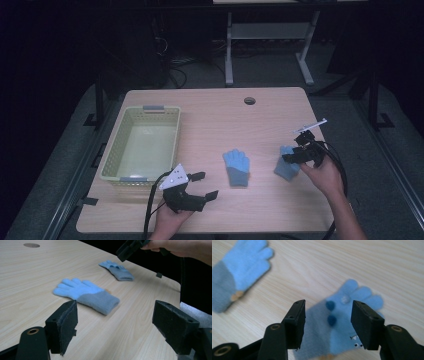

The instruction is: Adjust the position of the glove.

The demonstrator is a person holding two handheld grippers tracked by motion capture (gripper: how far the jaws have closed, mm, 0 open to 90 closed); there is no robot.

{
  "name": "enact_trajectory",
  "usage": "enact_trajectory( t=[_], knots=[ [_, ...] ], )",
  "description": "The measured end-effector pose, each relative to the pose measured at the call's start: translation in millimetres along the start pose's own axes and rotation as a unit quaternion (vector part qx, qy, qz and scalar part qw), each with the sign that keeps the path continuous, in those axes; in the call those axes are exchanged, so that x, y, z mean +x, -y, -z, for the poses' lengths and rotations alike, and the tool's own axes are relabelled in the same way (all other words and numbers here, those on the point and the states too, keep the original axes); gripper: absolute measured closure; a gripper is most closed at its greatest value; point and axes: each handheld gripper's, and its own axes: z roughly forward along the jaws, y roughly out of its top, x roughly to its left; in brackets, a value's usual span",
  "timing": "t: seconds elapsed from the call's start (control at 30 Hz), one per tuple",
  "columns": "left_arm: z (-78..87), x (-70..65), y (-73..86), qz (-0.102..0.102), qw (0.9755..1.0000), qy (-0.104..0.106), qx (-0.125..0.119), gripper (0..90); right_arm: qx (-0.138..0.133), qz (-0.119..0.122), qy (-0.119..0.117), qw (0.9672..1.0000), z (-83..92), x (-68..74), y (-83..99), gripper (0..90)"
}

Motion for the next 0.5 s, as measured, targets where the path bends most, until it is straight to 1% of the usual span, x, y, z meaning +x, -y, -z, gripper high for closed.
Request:
enact_trajectory(
  t=[0.03,0.07,0.13,0.2,0.23,0.27,0.3,0.33,0.37,0.4,0.43,0.5],
  knots=[
    [-0.1,0.6,0.2,0.004,1.0,0.001,-0.001,20.0,0.005,-0.006,-0.003,1.0,-0.5,-1.2,0.6,47.6],
    [-0.2,1.1,0.7,0.006,1.0,0.002,0.001,20.0,0.011,-0.005,-0.003,0.9999,-1.9,-2.9,1.2,47.7],
    [-0.1,1.8,1.4,0.006,1.0,0.001,0.003,20.0,0.021,-0.009,-0.001,0.9997,-5.2,-4.3,2.3,48.8],
    [0.7,1.5,1.2,0.007,1.0,0.0,-0.002,20.0,0.025,-0.01,0.0,0.9996,-9.1,-4.4,4.1,48.9],
    [0.9,1.1,0.9,0.007,1.0,0.0,-0.005,20.0,0.029,-0.005,0.001,0.9996,-12.2,-4.2,4.9,49.0],
    [1.0,1.0,0.4,0.005,1.0,0.0,-0.005,20.0,0.039,-0.006,0.004,0.9992,-15.2,-3.1,5.7,50.5],
    [0.8,0.8,0.1,0.004,1.0,-0.001,-0.003,20.0,0.048,-0.001,0.007,0.9988,-18.4,-2.7,6.6,52.7],
    [0.3,0.6,0.2,0.005,1.0,-0.001,-0.004,20.0,0.055,0.004,0.018,0.9983,-21.6,-2.7,7.9,53.2],
    [-0.1,0.8,0.5,0.006,1.0,-0.001,-0.003,20.0,0.062,0.002,0.021,0.9979,-24.0,-3.4,8.9,53.8],
    [-0.6,1.0,1.1,0.006,1.0,0.0,-0.002,20.1,0.07,-0.002,0.018,0.9974,-26.3,-4.1,9.4,54.3],
    [-1.0,0.7,1.8,0.006,1.0,-0.001,-0.002,20.1,0.075,0.003,0.02,0.997,-28.1,-4.5,10.1,55.0],
    [-0.7,0.2,2.3,0.005,1.0,-0.003,0.0,20.6,0.072,0.004,0.021,0.9971,-29.2,-4.1,11.4,56.0]
  ],
)
